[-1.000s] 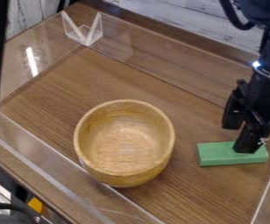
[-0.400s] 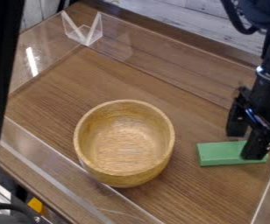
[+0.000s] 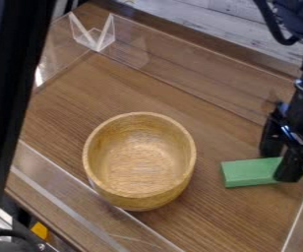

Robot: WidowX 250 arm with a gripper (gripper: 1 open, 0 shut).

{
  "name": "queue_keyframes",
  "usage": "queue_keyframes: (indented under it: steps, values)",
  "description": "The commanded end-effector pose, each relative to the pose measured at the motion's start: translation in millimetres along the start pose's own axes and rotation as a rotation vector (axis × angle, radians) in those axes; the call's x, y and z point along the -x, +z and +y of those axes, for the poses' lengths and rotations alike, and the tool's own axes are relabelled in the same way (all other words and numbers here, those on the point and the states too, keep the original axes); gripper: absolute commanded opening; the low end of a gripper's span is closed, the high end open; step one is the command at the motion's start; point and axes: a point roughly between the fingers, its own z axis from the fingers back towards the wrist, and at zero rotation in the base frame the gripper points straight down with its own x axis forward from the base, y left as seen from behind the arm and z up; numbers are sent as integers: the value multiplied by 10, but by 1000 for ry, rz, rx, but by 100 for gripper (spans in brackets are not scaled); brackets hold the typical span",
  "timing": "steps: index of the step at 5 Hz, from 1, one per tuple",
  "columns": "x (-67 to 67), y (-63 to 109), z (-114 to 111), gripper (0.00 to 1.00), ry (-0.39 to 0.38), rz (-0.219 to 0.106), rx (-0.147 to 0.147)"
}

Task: Put the green block in the brown bowl

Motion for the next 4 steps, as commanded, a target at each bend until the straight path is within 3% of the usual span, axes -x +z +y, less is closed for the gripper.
queue_keyframes:
  steps: [1, 2, 4]
  values:
    - [43, 25, 0, 100, -100, 21, -16]
    - [122, -12, 13, 100, -171, 52, -19]
    - [144, -6, 122, 100, -178, 60, -3]
